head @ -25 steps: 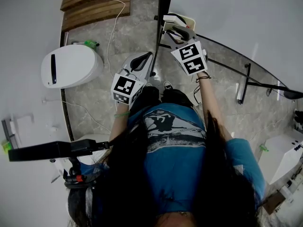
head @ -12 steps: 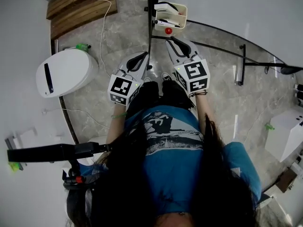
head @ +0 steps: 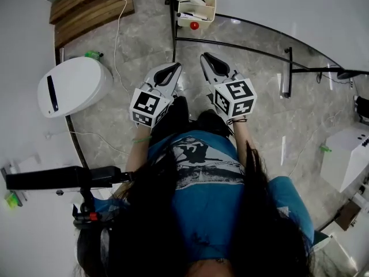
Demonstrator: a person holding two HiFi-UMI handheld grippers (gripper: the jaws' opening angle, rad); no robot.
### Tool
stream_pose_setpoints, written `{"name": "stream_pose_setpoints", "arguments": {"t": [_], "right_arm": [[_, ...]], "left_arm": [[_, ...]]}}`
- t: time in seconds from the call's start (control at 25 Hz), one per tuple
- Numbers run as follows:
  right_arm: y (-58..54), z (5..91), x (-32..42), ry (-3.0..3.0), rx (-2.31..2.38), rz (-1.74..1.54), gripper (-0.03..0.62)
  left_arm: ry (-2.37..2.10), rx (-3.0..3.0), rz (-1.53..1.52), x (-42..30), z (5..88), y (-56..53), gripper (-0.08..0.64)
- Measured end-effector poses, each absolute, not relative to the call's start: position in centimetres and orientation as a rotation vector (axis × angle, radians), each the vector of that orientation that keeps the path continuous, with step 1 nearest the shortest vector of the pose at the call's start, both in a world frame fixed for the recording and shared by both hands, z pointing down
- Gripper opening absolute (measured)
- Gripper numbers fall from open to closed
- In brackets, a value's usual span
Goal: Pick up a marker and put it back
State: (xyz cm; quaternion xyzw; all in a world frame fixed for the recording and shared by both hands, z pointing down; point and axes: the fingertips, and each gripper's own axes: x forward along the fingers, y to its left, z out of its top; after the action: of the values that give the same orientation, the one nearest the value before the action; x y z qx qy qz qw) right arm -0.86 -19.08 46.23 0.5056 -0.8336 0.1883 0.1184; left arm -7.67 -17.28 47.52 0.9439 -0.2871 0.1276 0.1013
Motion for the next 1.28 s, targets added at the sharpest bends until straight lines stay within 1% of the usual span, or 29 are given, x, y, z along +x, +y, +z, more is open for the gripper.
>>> {"name": "stream_pose_setpoints", "arguments": {"t": [0.32,0.76,0.92,1.28], "right_arm": [[-12.7,45.3,3.7,-2.525,1.423,0.595,0.025],[2.1,46.7,11.8,-2.609,1.187,0.647,0.020],[6.1,46.5,12.4,-2.651,1.116,0.678,0.018],[10.7,46.3,10.4,-2.696,1.060,0.688,0.018]], "left_arm": [[-0.989,2.775,0.385,-4.0,46.4,-11.7,0.003],[-1.239,2.594,0.353,3.4,48.3,4.3,0.003],[-1.272,2.582,0.390,5.0,47.5,9.0,0.003],[-1.317,2.600,0.428,4.3,46.3,13.4,0.003]]}}
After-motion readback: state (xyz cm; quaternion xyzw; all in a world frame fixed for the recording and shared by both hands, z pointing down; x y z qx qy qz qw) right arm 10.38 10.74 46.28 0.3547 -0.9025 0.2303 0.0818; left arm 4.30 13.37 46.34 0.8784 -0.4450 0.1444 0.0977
